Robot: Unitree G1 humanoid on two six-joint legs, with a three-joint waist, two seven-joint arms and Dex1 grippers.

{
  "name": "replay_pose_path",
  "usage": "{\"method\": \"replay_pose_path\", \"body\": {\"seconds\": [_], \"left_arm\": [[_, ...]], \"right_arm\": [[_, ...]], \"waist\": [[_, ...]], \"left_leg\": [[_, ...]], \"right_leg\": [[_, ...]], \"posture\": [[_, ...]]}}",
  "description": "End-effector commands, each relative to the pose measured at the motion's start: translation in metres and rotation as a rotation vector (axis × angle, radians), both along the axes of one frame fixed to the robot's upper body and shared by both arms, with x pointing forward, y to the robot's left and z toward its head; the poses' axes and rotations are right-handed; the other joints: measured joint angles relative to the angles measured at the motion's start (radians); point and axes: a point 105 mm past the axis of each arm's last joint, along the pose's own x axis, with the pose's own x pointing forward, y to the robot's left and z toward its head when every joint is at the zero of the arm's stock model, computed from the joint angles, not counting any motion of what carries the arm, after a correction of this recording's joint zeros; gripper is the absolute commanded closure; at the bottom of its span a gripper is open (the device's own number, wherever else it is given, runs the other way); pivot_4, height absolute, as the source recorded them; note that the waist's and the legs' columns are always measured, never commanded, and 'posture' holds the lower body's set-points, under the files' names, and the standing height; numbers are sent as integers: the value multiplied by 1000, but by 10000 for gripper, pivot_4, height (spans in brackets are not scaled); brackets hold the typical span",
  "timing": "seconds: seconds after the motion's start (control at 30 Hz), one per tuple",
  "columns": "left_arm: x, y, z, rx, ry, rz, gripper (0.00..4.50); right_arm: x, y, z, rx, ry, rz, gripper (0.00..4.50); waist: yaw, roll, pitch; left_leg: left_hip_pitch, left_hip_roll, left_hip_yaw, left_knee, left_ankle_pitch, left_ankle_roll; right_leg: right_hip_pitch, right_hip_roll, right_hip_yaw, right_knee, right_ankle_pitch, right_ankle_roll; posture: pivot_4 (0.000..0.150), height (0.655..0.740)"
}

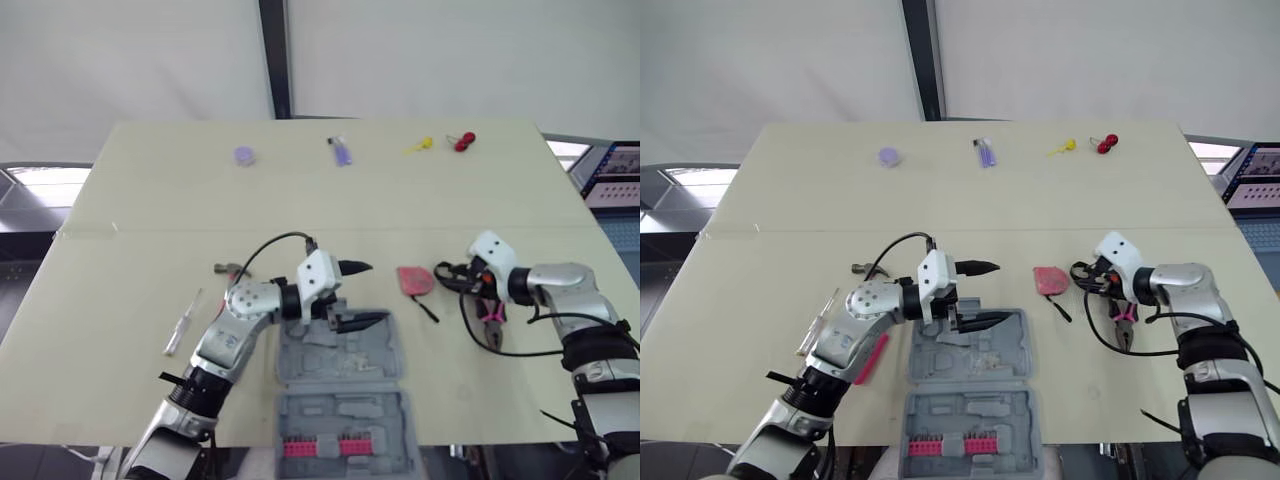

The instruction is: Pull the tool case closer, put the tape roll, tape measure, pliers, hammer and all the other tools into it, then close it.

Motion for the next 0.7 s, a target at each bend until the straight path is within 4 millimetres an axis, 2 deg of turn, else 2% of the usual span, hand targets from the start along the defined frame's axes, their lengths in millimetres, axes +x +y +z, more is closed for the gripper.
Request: {"method": "replay_pose_path", "body": {"seconds": [0.03, 0.27, 0.37, 0.43, 0.7], "left_arm": [[-6, -4, 9, -11, -41, -19, 0], [-6, -3, 10, -8, -37, -14, 0], [-6, -4, 10, -8, -35, -15, 0], [-6, -4, 10, -7, -33, -15, 0], [-6, -4, 11, -5, -31, -14, 0]], "right_arm": [[3, 2, 7, 4, -27, 15, 26617], [3, 3, 5, 4, -23, 15, 26617], [3, 3, 3, 1, -21, 12, 35565], [3, 3, 3, 0, -22, 10, 44767], [4, 3, 4, 3, -28, 7, 44767]], "waist": [[1, 0, 0], [0, 0, 0], [0, 0, 0], [0, 0, 0], [0, 0, 0]], "left_leg": [[0, 0, 0, 0, 0, 0], [0, 0, 0, 0, 0, 0], [0, 0, 0, 0, 0, 0], [0, 0, 0, 0, 0, 0], [0, 0, 0, 1, 0, 0]], "right_leg": [[0, 0, 0, 0, 0, 0], [0, 0, 0, 0, 0, 0], [0, 0, 0, 0, 0, 0], [0, 0, 0, 0, 0, 0], [0, 0, 0, 0, 0, 0]], "posture": [[1500, 7400], [1500, 7400], [1500, 7400], [1500, 7400], [1500, 7400]]}}
